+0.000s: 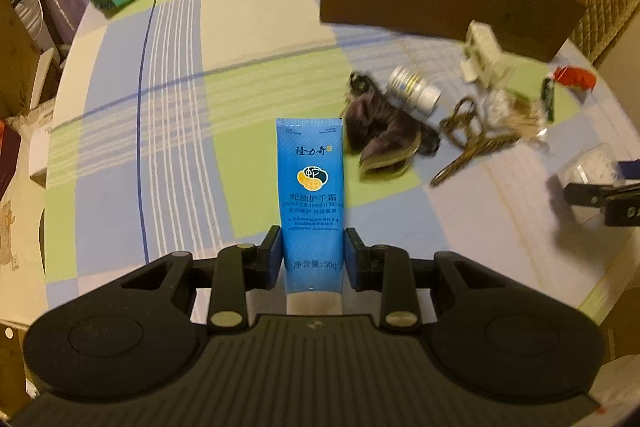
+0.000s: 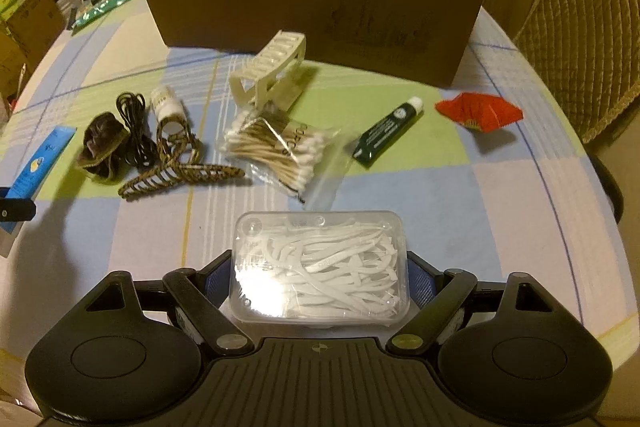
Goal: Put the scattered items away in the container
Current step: 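Carry the blue tube and floss box into the brown box with both tools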
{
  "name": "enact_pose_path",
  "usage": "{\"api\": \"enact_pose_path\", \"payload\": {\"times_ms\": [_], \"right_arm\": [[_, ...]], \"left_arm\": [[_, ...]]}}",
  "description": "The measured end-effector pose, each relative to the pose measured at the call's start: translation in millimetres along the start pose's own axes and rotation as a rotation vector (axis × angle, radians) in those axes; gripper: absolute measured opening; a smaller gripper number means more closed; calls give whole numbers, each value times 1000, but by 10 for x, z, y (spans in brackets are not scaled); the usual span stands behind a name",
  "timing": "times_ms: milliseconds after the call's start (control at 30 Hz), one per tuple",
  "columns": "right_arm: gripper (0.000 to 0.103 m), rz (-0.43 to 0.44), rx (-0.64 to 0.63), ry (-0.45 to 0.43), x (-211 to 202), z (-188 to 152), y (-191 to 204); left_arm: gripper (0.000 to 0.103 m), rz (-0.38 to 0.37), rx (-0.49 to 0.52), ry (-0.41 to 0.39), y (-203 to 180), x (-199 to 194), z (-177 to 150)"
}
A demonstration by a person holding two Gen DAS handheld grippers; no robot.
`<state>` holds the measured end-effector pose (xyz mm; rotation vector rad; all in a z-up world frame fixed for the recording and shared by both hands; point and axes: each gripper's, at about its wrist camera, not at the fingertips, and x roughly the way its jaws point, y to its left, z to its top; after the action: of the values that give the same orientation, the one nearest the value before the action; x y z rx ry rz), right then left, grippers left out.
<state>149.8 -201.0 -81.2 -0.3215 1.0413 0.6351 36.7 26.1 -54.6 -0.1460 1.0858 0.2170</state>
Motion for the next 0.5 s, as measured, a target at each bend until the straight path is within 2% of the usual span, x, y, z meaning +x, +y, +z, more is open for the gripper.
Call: {"api": "enact_pose_path", "payload": {"times_ms": [233,500], "right_arm": [[83,32,-21,-60,-179,152,-19],[83,46,-61,-115,-326,376,-45]], "left_arm": [[27,-38,26,-89,-205,-257,226],[27,-124,80,-164,-567,-360,544]]}}
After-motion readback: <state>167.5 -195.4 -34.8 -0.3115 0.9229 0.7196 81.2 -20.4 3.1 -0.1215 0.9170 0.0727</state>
